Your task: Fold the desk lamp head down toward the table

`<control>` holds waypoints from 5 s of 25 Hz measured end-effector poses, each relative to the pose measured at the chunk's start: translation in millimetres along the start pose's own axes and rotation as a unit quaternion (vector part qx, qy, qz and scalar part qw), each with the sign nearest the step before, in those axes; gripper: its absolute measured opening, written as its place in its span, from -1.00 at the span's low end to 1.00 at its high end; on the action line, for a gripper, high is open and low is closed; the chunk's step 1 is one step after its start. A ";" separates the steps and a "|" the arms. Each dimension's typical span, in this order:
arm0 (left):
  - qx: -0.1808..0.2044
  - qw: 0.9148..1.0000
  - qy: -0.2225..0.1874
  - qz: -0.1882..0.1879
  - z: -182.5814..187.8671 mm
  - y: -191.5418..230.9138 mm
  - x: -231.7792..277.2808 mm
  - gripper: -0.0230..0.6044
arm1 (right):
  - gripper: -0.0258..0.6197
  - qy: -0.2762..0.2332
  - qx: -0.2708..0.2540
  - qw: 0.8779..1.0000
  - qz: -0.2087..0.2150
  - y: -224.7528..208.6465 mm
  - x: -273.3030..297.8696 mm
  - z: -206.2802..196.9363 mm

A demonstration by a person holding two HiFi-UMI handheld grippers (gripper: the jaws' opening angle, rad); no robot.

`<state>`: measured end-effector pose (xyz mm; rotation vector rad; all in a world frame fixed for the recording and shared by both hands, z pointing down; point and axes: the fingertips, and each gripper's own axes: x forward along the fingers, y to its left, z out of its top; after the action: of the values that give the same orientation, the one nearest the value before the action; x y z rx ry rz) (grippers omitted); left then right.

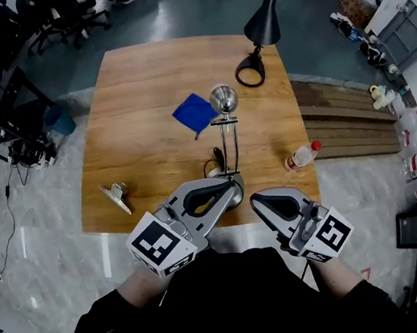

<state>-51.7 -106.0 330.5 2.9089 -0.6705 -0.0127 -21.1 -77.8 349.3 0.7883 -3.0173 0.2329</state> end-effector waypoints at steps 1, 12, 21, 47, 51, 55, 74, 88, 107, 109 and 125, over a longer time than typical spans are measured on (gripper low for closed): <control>-0.002 1.000 0.001 0.000 -1.0 8.0 2.7 -0.90 | -0.91 0.002 -0.001 1.000 -0.006 -7.0 3.7 -1.7; -0.041 0.996 0.039 0.073 -25.2 59.5 28.8 -0.90 | -0.90 0.033 0.012 0.999 0.012 -63.3 9.6 -32.3; -0.059 0.991 0.063 0.098 -39.2 81.9 41.1 -0.77 | -0.66 0.073 0.013 0.996 0.041 -86.8 14.6 -70.7; -0.156 0.982 0.084 0.072 -52.0 101.8 72.2 -0.72 | -0.56 0.167 -0.110 0.975 0.092 -91.9 65.7 -176.5; -0.167 0.980 0.084 0.071 -53.5 103.3 72.5 -0.73 | -0.57 0.154 -0.119 0.977 0.086 -91.7 67.4 -175.1; -0.194 0.975 0.085 0.064 -56.5 103.6 74.2 -0.75 | -0.57 0.156 -0.121 0.977 0.078 -91.8 65.6 -178.2; -0.313 0.944 0.079 0.065 -64.5 113.6 78.1 -0.79 | -0.57 0.162 -0.155 0.972 0.069 -85.8 63.0 -179.3; -0.474 0.871 0.101 0.083 -129.6 166.0 101.9 -0.74 | -0.57 0.162 -0.167 0.969 0.080 -84.8 63.5 -180.1; -0.608 0.781 0.120 0.078 -193.8 175.1 107.6 -0.56 | -0.57 0.167 -0.167 0.968 0.081 -86.0 63.1 -180.3; -0.616 0.775 0.114 0.079 -197.2 175.1 106.8 -0.56 | -0.57 0.168 -0.167 0.968 0.082 -85.6 63.2 -180.4; -0.611 0.783 0.109 0.030 -185.1 164.0 101.1 -0.54 | -0.56 0.173 -0.155 0.969 0.084 -90.5 61.0 -180.9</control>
<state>-24.0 -267.9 541.3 1.5875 -0.4351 -0.0707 -34.5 -158.8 544.0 0.4168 -2.6918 -0.0919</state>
